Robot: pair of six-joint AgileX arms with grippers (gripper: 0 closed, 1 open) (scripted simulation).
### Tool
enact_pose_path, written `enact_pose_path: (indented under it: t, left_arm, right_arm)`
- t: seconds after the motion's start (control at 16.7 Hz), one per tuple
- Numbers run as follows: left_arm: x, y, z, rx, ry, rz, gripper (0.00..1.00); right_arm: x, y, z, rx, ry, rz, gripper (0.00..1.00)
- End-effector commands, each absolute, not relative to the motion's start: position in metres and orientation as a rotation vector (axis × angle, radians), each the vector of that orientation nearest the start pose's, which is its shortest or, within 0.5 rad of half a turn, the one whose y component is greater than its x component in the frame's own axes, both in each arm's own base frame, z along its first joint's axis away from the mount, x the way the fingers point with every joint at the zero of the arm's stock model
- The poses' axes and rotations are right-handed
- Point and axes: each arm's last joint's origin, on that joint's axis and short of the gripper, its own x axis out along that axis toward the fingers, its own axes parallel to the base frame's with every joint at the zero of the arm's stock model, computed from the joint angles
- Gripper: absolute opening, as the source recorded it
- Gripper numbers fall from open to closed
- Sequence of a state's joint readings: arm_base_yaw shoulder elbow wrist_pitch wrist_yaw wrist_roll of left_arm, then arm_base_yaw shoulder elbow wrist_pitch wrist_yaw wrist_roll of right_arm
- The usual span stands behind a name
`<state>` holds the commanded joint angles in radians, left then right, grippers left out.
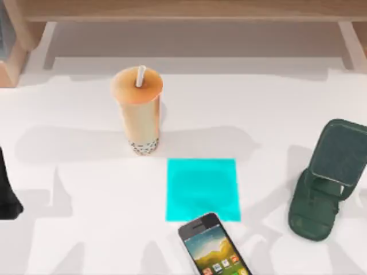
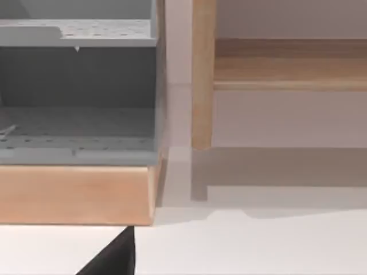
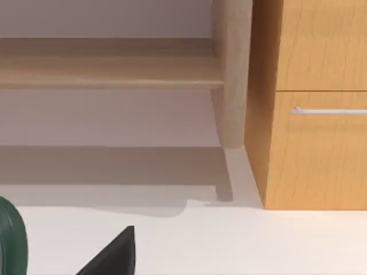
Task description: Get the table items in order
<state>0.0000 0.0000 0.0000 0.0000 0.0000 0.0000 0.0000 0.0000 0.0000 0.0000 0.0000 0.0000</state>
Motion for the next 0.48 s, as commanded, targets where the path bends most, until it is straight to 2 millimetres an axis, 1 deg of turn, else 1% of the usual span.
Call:
enact_pose_path:
  t: [0.24, 0.36, 0.48]
  left_arm:
    - [0.106, -0.001, 0.160, 0.000, 0.000, 0.000, 1.00]
    - [0.106, -0.001, 0.160, 0.000, 0.000, 0.000, 1.00]
    - [0.106, -0.001, 0.160, 0.000, 0.000, 0.000, 1.00]
  right_arm:
    - [0.106, -0.002, 0.163, -0.025, 0.029, -0.006, 1.00]
    - [0.108, -0.003, 0.169, -0.083, 0.094, -0.014, 1.00]
    - [0.112, -0.005, 0.179, -0.171, 0.196, -0.018, 1.00]
